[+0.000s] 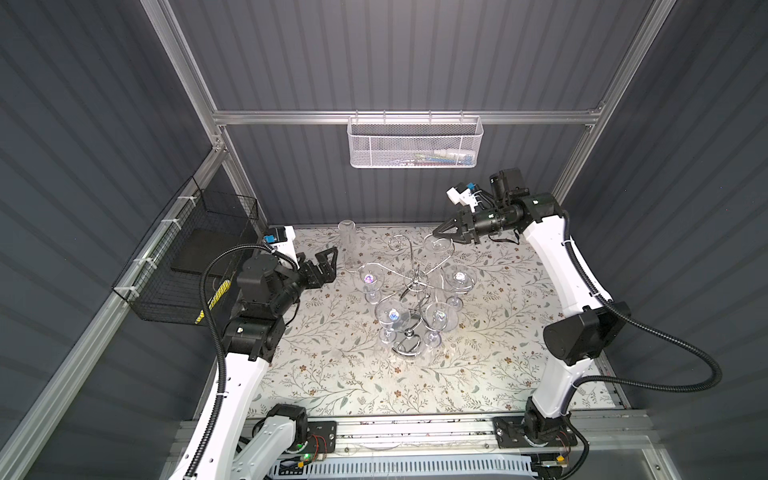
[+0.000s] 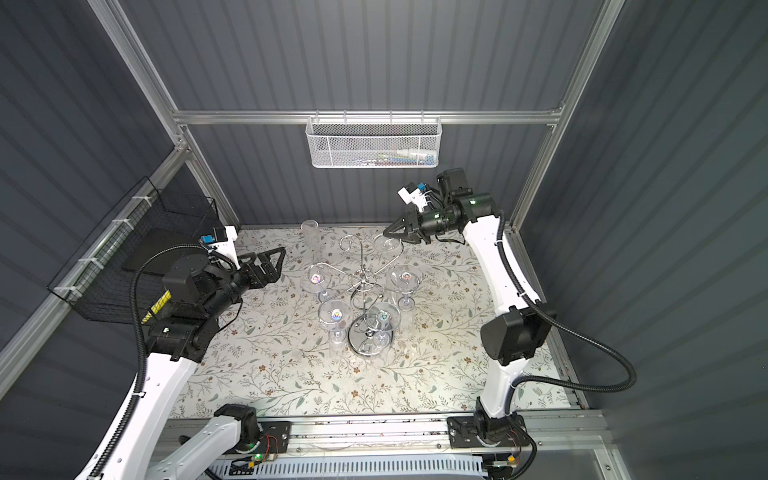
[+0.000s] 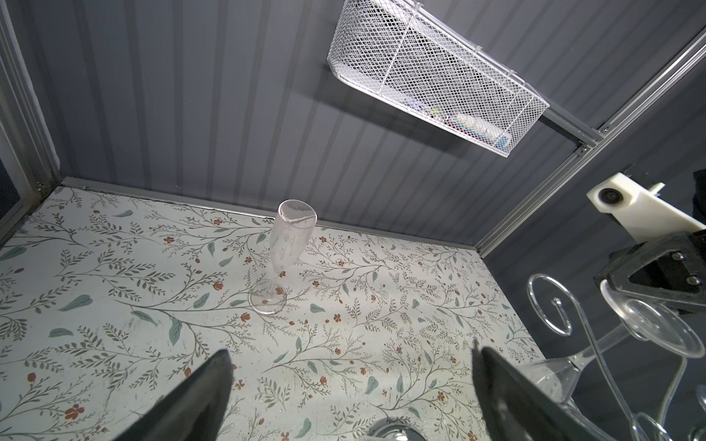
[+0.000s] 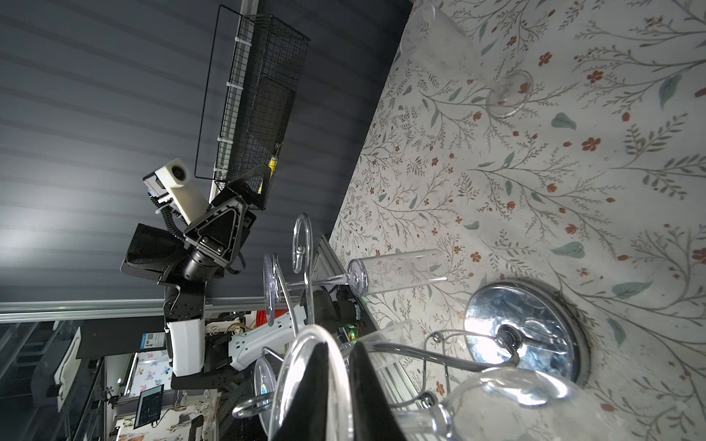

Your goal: Take the wine glass off the wine glass rack

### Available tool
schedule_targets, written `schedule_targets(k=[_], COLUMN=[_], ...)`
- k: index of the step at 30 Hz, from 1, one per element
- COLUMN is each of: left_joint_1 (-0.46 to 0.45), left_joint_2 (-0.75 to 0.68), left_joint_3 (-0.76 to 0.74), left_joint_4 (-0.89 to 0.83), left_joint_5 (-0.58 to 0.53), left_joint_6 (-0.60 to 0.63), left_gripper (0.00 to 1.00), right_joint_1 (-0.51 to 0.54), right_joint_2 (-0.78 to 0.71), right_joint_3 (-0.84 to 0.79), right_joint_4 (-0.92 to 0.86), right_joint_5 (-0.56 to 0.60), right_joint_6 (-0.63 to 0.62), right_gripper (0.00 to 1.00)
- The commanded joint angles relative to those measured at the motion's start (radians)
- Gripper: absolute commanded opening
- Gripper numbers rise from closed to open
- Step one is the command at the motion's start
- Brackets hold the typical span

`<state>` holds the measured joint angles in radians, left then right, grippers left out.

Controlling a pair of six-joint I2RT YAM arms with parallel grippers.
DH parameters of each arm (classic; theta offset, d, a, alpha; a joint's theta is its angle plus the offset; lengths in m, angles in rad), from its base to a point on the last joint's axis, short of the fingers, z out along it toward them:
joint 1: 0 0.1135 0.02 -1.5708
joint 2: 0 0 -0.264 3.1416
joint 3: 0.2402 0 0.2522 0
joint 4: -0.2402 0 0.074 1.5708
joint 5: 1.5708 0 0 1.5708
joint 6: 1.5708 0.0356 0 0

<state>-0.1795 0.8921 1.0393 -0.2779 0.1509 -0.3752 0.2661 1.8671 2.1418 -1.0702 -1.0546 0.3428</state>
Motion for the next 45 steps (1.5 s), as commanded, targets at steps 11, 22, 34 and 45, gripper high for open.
schedule_targets(k=[11,22,34,45], left_joint_1=[0.007,0.008,0.007,0.006], left_joint_2=[-0.025,-0.037,-0.040,-0.047], left_joint_3=[-0.004,-0.002,0.008,0.010], left_joint_4=[-0.027,-0.037,-0.042,-0.042], left_joint_5=[0.011,0.010,0.013,0.024], left_joint_6=[-0.002,-0.004,-0.016,-0.033], left_gripper=[0.99,1.00,1.00,1.00], right_joint_1=[-0.007,-0.007,-0.005,-0.019], right_joint_2=[-0.044,-0.075,-0.215,-0.262], right_joint_3=[0.017,-0.040,-0.226,-0.269], right_joint_4=[0.010,0.045,0.321,0.326], right_joint_5=[0.012,-0.012,-0.075,0.015], right_joint_6=[0.018,0.044,0.273,0.303], right_gripper=[0.07,0.00,0.00,0.00])
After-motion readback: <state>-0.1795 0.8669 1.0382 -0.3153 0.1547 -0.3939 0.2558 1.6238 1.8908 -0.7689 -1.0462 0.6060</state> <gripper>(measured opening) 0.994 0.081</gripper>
